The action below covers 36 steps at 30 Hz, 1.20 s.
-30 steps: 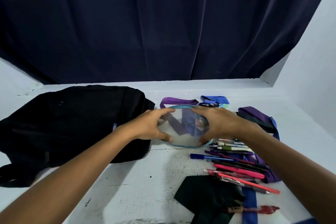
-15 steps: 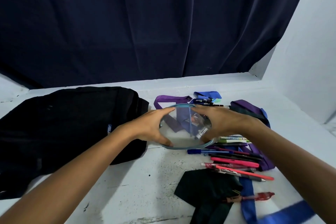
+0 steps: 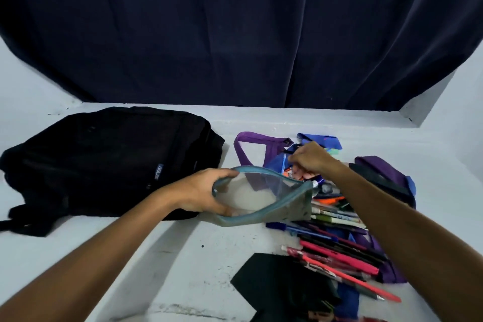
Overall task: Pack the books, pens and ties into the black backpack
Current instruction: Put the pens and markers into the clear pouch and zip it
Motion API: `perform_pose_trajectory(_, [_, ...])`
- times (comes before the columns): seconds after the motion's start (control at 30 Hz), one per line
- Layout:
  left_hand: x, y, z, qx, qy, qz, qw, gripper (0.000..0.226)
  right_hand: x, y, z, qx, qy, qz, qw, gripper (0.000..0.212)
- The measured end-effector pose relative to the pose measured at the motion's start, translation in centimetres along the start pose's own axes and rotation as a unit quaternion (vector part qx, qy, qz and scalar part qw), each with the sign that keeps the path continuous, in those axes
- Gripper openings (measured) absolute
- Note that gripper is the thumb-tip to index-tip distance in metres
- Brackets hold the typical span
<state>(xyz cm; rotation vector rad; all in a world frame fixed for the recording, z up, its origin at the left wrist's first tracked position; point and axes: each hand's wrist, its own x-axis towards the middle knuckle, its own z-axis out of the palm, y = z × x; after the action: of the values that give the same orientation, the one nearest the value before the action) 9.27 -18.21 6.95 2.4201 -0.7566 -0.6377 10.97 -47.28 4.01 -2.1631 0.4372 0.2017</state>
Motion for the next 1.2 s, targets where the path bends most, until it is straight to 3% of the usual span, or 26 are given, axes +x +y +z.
perform_pose_trajectory(0.07, [-0.5, 0.0, 0.7, -0.026, 0.022, -0.023, 0.999, 0.097, 2.3, 0.5, 0.8, -0.068, 0.011, -0.008, 0.998, 0.031])
perform_pose_trajectory(0.27, [-1.4, -0.3, 2.3, -0.073, 0.037, -0.069, 0.994, 0.113, 4.7, 0.6, 2.4, -0.088, 0.024, -0.004, 0.996, 0.040])
perform_pose_trajectory(0.37, [-1.7, -0.7, 2.7, -0.079, 0.038, -0.072, 0.994, 0.126, 5.0, 0.9, 2.8, -0.070, 0.001, 0.009, 0.998, 0.035])
perform_pose_trajectory(0.47, [-1.7, -1.0, 2.8, -0.074, 0.034, -0.073, 0.994, 0.120, 5.1, 0.4, 2.2, 0.004, 0.023, 0.000, 1.000, 0.027])
perform_pose_trajectory(0.6, [-1.3, -1.4, 2.5, -0.068, 0.011, -0.059, 0.996, 0.122, 3.2, -3.3, -0.7, 0.138, 0.130, -0.143, 0.971, 0.026])
perform_pose_trajectory(0.7, [-1.1, -1.1, 2.2, -0.073, -0.013, -0.040, 0.996, 0.109, -1.2, -6.7, -2.5, 0.226, 0.048, -0.249, 0.940, 0.021])
perform_pose_trajectory(0.77, [-1.0, -1.1, 2.0, -0.075, -0.015, -0.027, 0.997, 0.103, -4.2, -8.2, -2.3, 0.170, -0.056, -0.295, 0.939, 0.017])
perform_pose_trajectory(0.83, [-1.1, -1.2, 2.0, -0.085, -0.019, -0.017, 0.996, 0.115, -6.6, -8.9, -1.2, 0.010, -0.128, -0.335, 0.934, 0.015])
perform_pose_trajectory(0.93, [-0.9, -1.8, 2.2, -0.098, -0.021, -0.008, 0.995, 0.131, -8.3, -8.8, 1.4, -0.254, -0.189, -0.338, 0.886, 0.016])
perform_pose_trajectory(1.0, [-1.0, -2.1, 2.3, -0.107, -0.021, -0.006, 0.994, 0.135, -8.8, -8.5, 3.3, -0.371, -0.193, -0.304, 0.856, 0.015])
perform_pose_trajectory(1.1, [-1.1, -2.0, 2.2, -0.112, -0.020, 0.001, 0.994, 0.133, -8.9, -8.0, 5.1, -0.437, -0.191, -0.265, 0.838, 0.019])
perform_pose_trajectory(1.2, [-1.3, -1.9, 2.1, -0.113, -0.018, 0.012, 0.993, 0.123, -8.9, -7.8, 4.6, -0.400, -0.202, -0.217, 0.867, 0.022])
